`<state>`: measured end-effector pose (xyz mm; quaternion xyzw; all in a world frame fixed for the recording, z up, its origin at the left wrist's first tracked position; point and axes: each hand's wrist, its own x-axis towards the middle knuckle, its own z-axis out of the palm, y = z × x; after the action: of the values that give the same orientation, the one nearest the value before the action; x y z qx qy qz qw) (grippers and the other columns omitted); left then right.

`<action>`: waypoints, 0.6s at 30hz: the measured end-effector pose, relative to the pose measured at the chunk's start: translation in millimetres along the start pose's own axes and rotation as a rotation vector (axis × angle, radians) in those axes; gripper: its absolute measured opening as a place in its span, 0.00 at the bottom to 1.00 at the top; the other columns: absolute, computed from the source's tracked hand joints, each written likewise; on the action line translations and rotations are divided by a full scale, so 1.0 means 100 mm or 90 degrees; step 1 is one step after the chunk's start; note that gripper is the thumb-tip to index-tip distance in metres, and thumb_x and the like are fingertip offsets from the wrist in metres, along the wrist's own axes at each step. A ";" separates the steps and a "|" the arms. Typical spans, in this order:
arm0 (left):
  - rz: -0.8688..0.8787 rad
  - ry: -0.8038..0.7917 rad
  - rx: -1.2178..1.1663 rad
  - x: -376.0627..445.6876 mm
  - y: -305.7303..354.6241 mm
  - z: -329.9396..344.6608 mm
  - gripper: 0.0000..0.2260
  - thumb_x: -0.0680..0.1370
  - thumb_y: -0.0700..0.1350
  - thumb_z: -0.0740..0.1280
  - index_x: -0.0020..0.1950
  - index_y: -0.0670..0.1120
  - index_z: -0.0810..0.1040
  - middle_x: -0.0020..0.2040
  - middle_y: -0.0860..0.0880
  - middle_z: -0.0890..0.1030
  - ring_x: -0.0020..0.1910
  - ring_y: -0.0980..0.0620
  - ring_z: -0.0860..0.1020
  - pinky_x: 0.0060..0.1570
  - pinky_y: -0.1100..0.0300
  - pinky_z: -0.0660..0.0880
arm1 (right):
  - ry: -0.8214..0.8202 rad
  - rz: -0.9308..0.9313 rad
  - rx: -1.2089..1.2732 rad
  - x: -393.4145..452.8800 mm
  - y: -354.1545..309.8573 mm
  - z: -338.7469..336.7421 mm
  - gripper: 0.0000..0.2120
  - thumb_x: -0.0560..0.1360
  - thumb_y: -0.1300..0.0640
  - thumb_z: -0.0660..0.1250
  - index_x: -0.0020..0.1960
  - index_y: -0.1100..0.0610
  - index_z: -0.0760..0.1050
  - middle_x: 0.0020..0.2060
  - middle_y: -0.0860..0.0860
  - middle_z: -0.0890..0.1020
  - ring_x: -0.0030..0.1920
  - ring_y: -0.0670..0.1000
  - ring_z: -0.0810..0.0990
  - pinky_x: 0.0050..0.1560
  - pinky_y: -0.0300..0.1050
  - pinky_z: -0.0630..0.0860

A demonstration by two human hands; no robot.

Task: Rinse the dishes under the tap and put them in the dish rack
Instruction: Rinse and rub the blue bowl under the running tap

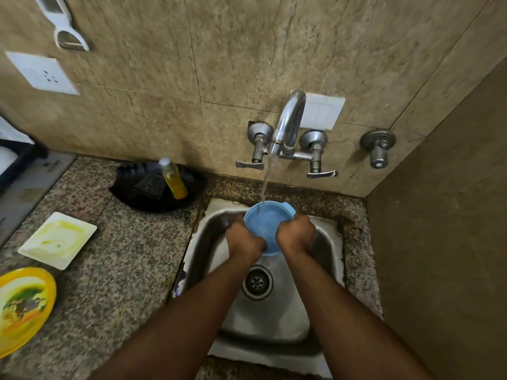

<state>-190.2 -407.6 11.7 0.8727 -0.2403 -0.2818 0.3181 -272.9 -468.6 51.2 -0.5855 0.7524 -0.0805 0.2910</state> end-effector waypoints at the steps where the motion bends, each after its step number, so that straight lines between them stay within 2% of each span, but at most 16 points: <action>1: 0.020 -0.011 0.062 0.01 -0.02 -0.01 0.16 0.71 0.45 0.78 0.58 0.47 0.83 0.57 0.46 0.85 0.57 0.46 0.83 0.60 0.50 0.80 | -0.002 -0.012 -0.009 -0.04 0.01 0.00 0.15 0.78 0.58 0.64 0.64 0.58 0.77 0.59 0.59 0.82 0.60 0.61 0.81 0.55 0.48 0.76; 4: 0.037 -0.014 0.130 0.10 -0.11 -0.07 0.14 0.71 0.51 0.77 0.54 0.46 0.85 0.53 0.46 0.87 0.54 0.46 0.85 0.54 0.52 0.81 | -0.027 -0.075 0.017 -0.17 0.05 0.02 0.19 0.76 0.60 0.64 0.66 0.53 0.77 0.59 0.56 0.83 0.59 0.59 0.81 0.51 0.45 0.74; 6: 0.066 0.029 0.151 0.13 -0.10 -0.11 0.12 0.75 0.52 0.71 0.53 0.45 0.84 0.51 0.43 0.87 0.52 0.42 0.85 0.50 0.51 0.80 | -0.041 -0.069 0.050 -0.19 0.08 0.05 0.19 0.76 0.60 0.64 0.66 0.54 0.77 0.59 0.56 0.83 0.58 0.60 0.82 0.52 0.47 0.76; 8: 0.106 0.056 0.177 0.11 -0.04 -0.11 0.12 0.80 0.50 0.66 0.56 0.44 0.81 0.51 0.42 0.86 0.51 0.41 0.85 0.48 0.51 0.80 | -0.052 -0.022 0.059 -0.15 0.09 0.05 0.17 0.77 0.60 0.63 0.65 0.55 0.77 0.59 0.57 0.83 0.59 0.61 0.82 0.54 0.49 0.77; 9: 0.116 0.051 0.202 0.06 -0.01 -0.11 0.13 0.80 0.48 0.65 0.60 0.43 0.79 0.54 0.41 0.85 0.52 0.41 0.84 0.49 0.51 0.80 | -0.058 0.003 0.058 -0.12 0.08 0.03 0.17 0.78 0.59 0.63 0.66 0.55 0.77 0.60 0.57 0.82 0.60 0.61 0.81 0.55 0.50 0.77; 11: 0.157 -0.002 0.290 -0.01 -0.05 -0.03 0.28 0.78 0.46 0.66 0.75 0.36 0.66 0.66 0.36 0.78 0.63 0.39 0.80 0.59 0.50 0.77 | -0.060 0.040 0.065 -0.04 0.08 0.00 0.17 0.78 0.58 0.63 0.66 0.56 0.76 0.61 0.58 0.82 0.61 0.61 0.81 0.56 0.51 0.78; 12: 0.203 -0.035 0.363 -0.07 -0.10 0.00 0.36 0.78 0.47 0.65 0.79 0.32 0.55 0.73 0.31 0.69 0.72 0.35 0.72 0.69 0.48 0.71 | -0.059 0.053 0.063 -0.01 0.07 -0.02 0.17 0.78 0.57 0.64 0.66 0.56 0.77 0.62 0.58 0.81 0.62 0.61 0.80 0.57 0.51 0.77; 13: 0.264 -0.065 0.451 -0.11 -0.13 0.02 0.40 0.79 0.48 0.64 0.80 0.30 0.46 0.78 0.28 0.59 0.78 0.32 0.62 0.77 0.46 0.62 | -0.059 0.059 0.057 0.03 0.07 -0.04 0.16 0.78 0.56 0.64 0.65 0.56 0.77 0.62 0.58 0.81 0.62 0.61 0.80 0.57 0.51 0.78; 14: 0.316 -0.091 0.497 -0.12 -0.18 0.03 0.40 0.80 0.47 0.61 0.80 0.30 0.42 0.80 0.28 0.51 0.81 0.31 0.54 0.80 0.44 0.55 | -0.063 0.064 0.054 0.06 0.08 -0.04 0.16 0.78 0.56 0.65 0.64 0.56 0.77 0.62 0.58 0.81 0.62 0.61 0.80 0.58 0.52 0.79; 15: 0.329 -0.116 0.494 -0.10 -0.19 -0.01 0.37 0.82 0.46 0.60 0.80 0.30 0.42 0.81 0.29 0.50 0.81 0.32 0.52 0.81 0.44 0.53 | -0.066 0.062 0.052 0.09 0.09 -0.02 0.15 0.77 0.55 0.65 0.63 0.57 0.78 0.60 0.59 0.82 0.60 0.61 0.81 0.57 0.54 0.81; 16: 0.328 -0.128 0.463 -0.06 -0.16 -0.07 0.33 0.83 0.43 0.60 0.81 0.31 0.48 0.80 0.30 0.57 0.80 0.35 0.59 0.79 0.47 0.59 | -0.076 0.052 0.047 0.10 0.09 0.01 0.14 0.76 0.55 0.66 0.60 0.57 0.79 0.58 0.59 0.83 0.58 0.62 0.82 0.54 0.56 0.82; 17: 0.334 -0.121 0.423 0.01 -0.12 -0.16 0.27 0.83 0.41 0.60 0.79 0.34 0.59 0.75 0.32 0.69 0.74 0.37 0.70 0.73 0.49 0.68 | -0.091 0.036 0.039 0.11 0.09 0.04 0.13 0.75 0.56 0.66 0.58 0.58 0.79 0.56 0.59 0.83 0.56 0.62 0.83 0.52 0.58 0.83; 18: 0.350 -0.098 0.394 0.09 -0.08 -0.24 0.20 0.81 0.39 0.62 0.73 0.36 0.70 0.65 0.35 0.79 0.64 0.38 0.78 0.63 0.50 0.74 | -0.105 0.025 0.028 0.11 0.11 0.09 0.13 0.74 0.56 0.65 0.56 0.59 0.79 0.53 0.60 0.84 0.53 0.62 0.84 0.49 0.58 0.84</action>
<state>-166.1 -397.0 18.2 0.8068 -0.5608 -0.1650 0.0852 -278.5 -473.8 34.6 -0.5690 0.7350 -0.0426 0.3663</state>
